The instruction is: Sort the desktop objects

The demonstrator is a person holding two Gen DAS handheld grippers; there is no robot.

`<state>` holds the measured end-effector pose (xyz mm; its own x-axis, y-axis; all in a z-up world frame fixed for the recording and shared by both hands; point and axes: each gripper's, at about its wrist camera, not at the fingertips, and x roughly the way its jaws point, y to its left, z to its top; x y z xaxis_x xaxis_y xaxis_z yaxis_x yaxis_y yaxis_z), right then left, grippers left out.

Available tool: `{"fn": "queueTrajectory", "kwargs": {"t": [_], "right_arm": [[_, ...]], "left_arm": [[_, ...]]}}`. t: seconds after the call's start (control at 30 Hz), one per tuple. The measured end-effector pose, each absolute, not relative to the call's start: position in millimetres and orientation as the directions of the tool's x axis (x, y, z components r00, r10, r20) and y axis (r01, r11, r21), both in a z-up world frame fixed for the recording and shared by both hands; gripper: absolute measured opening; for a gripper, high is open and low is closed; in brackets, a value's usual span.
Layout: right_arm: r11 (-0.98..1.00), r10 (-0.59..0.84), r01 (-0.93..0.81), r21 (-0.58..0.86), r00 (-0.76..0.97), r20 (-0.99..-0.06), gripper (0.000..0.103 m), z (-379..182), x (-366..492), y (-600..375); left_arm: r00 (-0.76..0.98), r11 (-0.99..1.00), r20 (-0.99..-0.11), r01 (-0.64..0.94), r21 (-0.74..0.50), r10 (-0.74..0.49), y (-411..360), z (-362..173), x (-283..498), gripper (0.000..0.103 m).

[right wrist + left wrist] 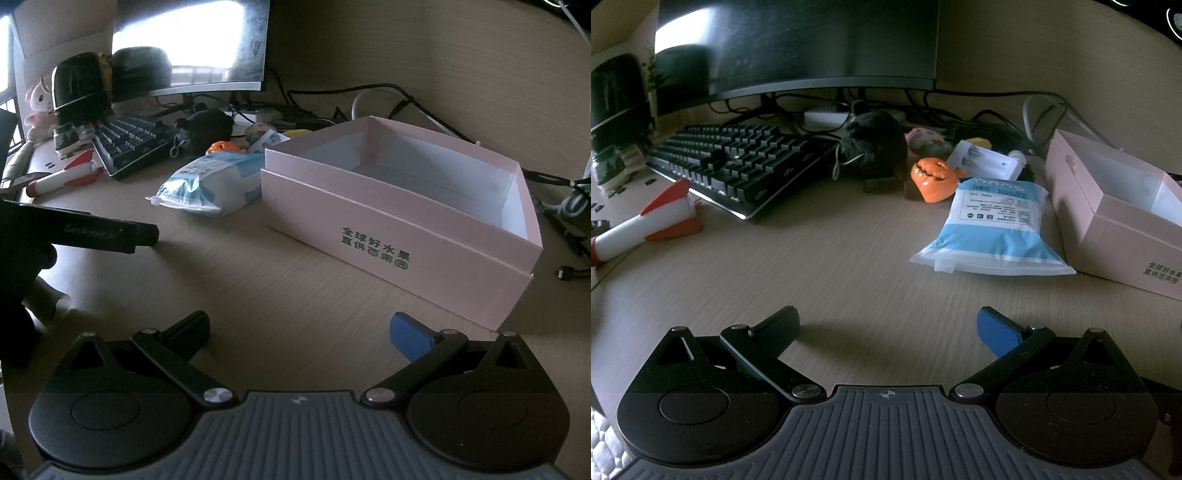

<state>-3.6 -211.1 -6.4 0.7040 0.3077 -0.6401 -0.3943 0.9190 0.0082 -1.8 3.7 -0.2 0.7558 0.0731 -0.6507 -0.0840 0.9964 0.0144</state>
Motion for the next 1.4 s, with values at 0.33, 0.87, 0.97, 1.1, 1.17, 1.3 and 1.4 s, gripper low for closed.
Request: {"fn": "queueTrajectory", "kwargs": {"t": [0.33,0.87,0.97,1.1,1.17,1.3,1.4], "right_arm": [[0.919,0.308,-0.394,0.008,0.704,-0.640,0.103,-6.3,-3.8,-211.1],[0.924,0.281,-0.383,0.002,0.674,-0.683,0.103,-3.1,-6.6,-208.0],[0.922,0.287,-0.387,0.005,0.675,-0.680,0.103,-3.3,-6.8,-209.2],[0.922,0.289,-0.387,0.007,0.677,-0.677,0.103,-4.0,-7.4,-209.3],[0.921,0.291,-0.389,0.008,0.676,-0.677,0.103,-4.0,-8.6,-209.8],[0.922,0.283,-0.387,0.003,0.668,-0.689,0.103,-3.0,-7.0,-207.8],[0.918,0.289,-0.398,0.006,0.656,-0.697,0.103,-1.5,-4.9,-208.3]], "left_arm": [[0.755,0.997,-0.652,-0.081,0.015,0.071,3.6,-0.2,-1.2,0.103],[0.743,0.998,-0.667,-0.048,0.032,0.057,1.1,4.2,-8.3,0.103],[0.770,1.000,-0.638,0.012,0.001,-0.009,-6.4,13.6,-14.7,0.103],[0.797,0.998,-0.602,0.062,0.000,-0.050,-24.7,34.4,8.5,0.103],[0.780,0.997,-0.625,0.068,0.036,-0.031,-35.4,37.6,32.6,0.103],[0.736,0.990,-0.674,0.127,0.055,-0.058,-46.6,28.6,63.4,0.086],[0.727,0.986,-0.684,0.154,0.070,-0.065,-44.1,26.7,64.2,0.064]]}}
